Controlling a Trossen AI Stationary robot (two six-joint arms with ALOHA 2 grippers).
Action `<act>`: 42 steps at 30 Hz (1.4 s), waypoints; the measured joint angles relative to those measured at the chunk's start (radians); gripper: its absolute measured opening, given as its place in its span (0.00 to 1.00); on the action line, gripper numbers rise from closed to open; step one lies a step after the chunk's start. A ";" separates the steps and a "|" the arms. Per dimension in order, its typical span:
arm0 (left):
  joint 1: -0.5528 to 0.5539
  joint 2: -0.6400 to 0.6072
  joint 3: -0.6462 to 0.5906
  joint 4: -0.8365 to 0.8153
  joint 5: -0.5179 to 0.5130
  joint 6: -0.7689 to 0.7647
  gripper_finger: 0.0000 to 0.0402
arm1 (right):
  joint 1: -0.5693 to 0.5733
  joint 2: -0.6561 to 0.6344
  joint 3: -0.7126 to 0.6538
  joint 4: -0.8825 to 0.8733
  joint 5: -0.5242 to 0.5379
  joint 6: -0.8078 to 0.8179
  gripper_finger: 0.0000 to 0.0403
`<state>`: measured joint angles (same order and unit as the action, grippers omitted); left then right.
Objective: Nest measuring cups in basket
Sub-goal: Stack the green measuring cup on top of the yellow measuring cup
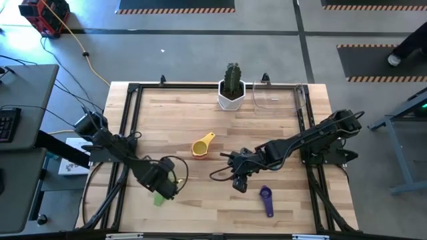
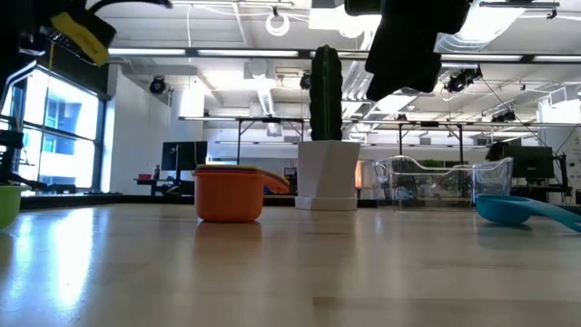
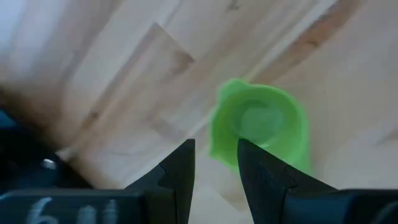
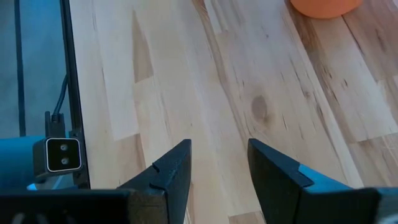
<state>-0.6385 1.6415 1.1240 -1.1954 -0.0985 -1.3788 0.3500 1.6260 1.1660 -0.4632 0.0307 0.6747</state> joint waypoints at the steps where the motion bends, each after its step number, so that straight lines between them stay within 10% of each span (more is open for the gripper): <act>1: 0.007 0.003 0.000 0.000 0.000 0.024 0.28 | 0.000 0.000 0.000 0.000 0.000 0.000 0.37; 42: 0.082 0.005 -0.197 0.268 0.120 0.213 0.17 | -0.003 0.001 0.000 -0.002 0.043 0.007 0.37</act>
<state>-0.5564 1.6463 0.9268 -0.9271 0.0219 -1.1660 0.3470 1.6268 1.1660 -0.4656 0.0739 0.6814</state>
